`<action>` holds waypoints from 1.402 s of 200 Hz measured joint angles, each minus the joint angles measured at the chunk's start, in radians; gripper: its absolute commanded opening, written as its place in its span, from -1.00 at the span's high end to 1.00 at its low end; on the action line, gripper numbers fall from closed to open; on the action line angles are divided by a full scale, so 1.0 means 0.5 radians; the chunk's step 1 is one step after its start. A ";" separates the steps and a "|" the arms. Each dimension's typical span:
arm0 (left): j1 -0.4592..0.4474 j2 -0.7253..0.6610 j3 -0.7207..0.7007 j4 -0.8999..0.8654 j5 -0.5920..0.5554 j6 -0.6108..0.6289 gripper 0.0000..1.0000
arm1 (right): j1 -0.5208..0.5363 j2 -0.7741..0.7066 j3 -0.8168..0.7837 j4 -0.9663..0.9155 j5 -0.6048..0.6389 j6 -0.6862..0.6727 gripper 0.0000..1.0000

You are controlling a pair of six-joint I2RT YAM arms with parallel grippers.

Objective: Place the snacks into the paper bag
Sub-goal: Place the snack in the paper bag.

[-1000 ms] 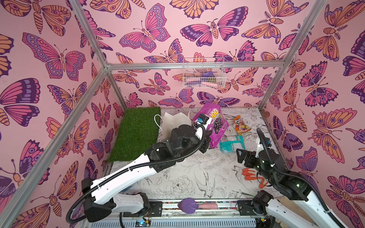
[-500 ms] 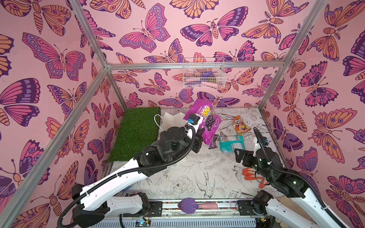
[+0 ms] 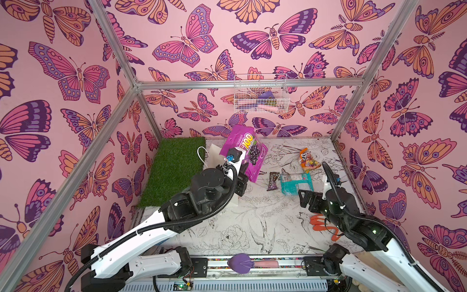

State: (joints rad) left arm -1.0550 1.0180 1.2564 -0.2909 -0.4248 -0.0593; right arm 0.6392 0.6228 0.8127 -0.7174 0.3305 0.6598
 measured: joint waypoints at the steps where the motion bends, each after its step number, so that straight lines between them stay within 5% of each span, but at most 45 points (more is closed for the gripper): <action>1: 0.000 -0.002 -0.002 0.002 -0.003 0.000 1.00 | 0.000 0.000 0.000 0.000 -0.001 0.001 -0.99; 111: 0.000 -0.323 -0.201 0.163 -0.444 0.130 1.00 | 0.000 -0.002 -0.020 0.006 -0.017 0.037 -0.99; 280: 0.086 -0.205 -0.244 0.224 -0.660 0.357 1.00 | 0.000 -0.002 -0.022 0.027 -0.047 0.053 -0.99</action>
State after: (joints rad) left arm -1.0119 0.9154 1.1343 -0.1787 -0.7547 0.1192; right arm 0.6392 0.6216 0.8017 -0.7036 0.3073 0.6861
